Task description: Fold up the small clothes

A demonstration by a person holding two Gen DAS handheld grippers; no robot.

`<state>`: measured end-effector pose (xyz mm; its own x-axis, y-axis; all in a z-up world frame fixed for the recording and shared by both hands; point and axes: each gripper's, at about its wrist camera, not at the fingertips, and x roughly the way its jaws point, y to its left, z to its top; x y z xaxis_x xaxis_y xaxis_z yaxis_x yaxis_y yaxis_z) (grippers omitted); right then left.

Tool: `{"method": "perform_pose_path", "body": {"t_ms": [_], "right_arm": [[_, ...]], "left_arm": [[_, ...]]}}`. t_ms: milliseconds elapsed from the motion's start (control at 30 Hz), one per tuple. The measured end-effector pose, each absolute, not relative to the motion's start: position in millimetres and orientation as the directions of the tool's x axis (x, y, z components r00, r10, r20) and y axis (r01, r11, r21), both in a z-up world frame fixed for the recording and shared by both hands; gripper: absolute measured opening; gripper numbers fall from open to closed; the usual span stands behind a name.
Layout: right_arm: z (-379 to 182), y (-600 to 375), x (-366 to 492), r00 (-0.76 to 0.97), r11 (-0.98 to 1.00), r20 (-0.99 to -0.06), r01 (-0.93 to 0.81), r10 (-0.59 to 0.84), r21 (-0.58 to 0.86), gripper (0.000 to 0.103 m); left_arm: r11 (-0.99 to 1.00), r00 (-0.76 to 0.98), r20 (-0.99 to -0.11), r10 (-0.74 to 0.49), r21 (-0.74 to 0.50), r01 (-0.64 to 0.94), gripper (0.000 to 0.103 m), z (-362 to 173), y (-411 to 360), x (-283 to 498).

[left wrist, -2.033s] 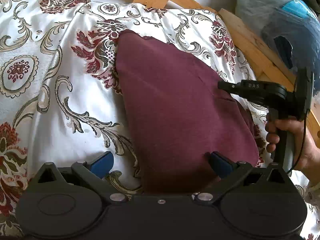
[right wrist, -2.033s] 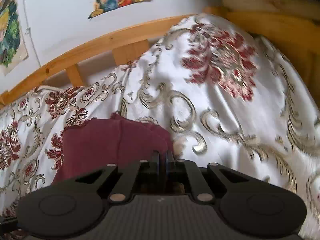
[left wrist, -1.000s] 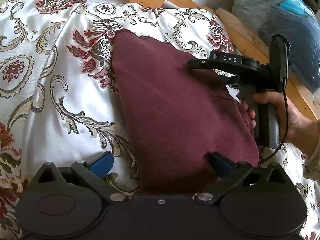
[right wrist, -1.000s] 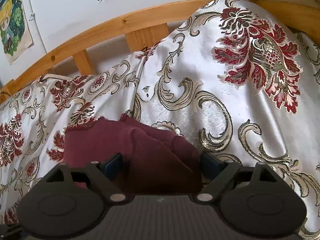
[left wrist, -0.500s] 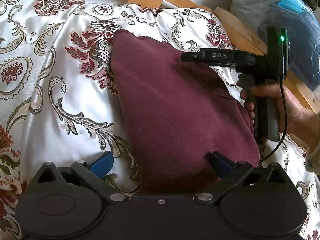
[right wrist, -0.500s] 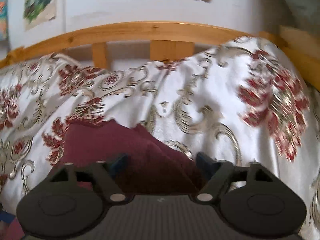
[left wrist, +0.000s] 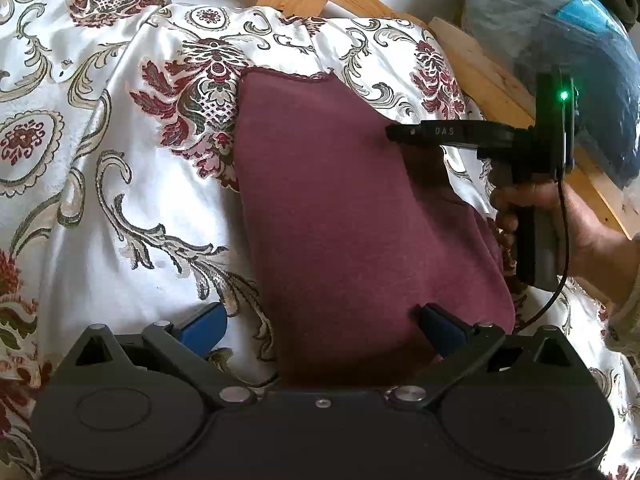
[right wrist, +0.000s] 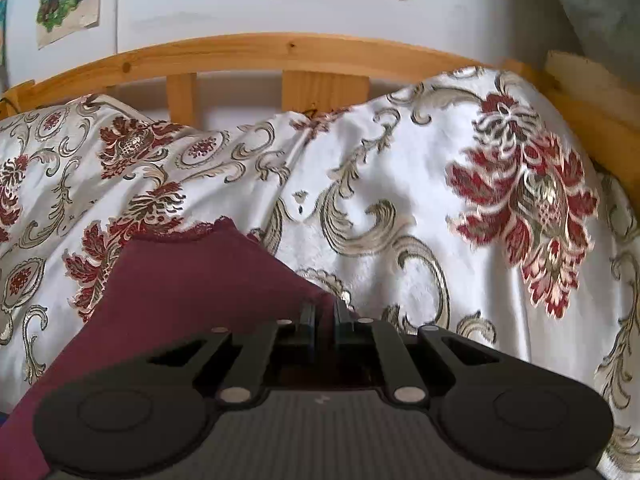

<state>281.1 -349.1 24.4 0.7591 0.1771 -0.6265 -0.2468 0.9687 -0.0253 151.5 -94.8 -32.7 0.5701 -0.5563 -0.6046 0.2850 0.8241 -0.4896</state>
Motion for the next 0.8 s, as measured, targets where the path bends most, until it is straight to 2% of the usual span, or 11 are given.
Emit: {"method": "perform_pose_path", "body": {"t_ms": [67,133,200,267,333,467,567,633,700,733,800], "right_arm": [[23.2,-349.6,283.4,0.752,0.969,-0.634,-0.246,0.182,-0.013,0.014],[25.0,-349.1,286.0,0.748,0.968,-0.635,-0.252,0.194,-0.001,0.025],[28.8,-350.1,290.0,0.740,0.965,-0.634,-0.261,0.226,0.040,0.051],[31.8,-351.1,296.3,0.728,0.960,-0.635,-0.270,0.257,0.079,0.062],[31.8,-350.8,303.7,0.709,0.954,-0.647,-0.281,0.282,0.107,0.067],[27.0,-350.0,320.2,0.668,0.943,-0.670,-0.290,0.322,0.164,0.087],[21.5,-346.4,327.3,0.648,0.940,-0.690,-0.304,0.321,0.152,0.088],[19.1,-343.2,326.7,0.649,0.942,-0.696,-0.311,0.307,0.125,0.084],[17.3,-341.3,324.6,0.648,0.947,-0.710,-0.309,0.276,0.086,0.069],[16.9,-342.0,323.7,0.647,0.948,-0.713,-0.308,0.269,0.078,0.065],[16.5,-346.4,322.0,0.644,0.950,-0.719,-0.304,0.263,0.075,0.048]], "left_arm": [[0.823,0.569,-0.604,-0.558,-0.489,0.287,0.102,-33.1,-95.1,151.9],[0.823,0.568,-0.605,-0.559,-0.486,0.292,0.102,-33.6,-95.6,152.0],[0.824,0.567,-0.605,-0.560,-0.483,0.298,0.102,-34.0,-96.2,151.9],[0.823,0.566,-0.604,-0.561,-0.482,0.301,0.102,-34.3,-97.2,152.0],[0.822,0.566,-0.602,-0.563,-0.482,0.304,0.102,-34.4,-97.9,152.3],[0.821,0.566,-0.601,-0.564,-0.481,0.308,0.102,-34.7,-97.6,152.3],[0.819,0.564,-0.600,-0.568,-0.483,0.310,0.102,-34.8,-96.5,152.8],[0.818,0.563,-0.600,-0.569,-0.484,0.311,0.102,-34.8,-96.1,153.2],[0.818,0.562,-0.600,-0.569,-0.485,0.311,0.102,-34.8,-96.3,153.3],[0.818,0.563,-0.600,-0.569,-0.484,0.311,0.102,-34.7,-96.3,153.3],[0.818,0.562,-0.600,-0.569,-0.485,0.311,0.102,-34.7,-96.3,153.3]]}}
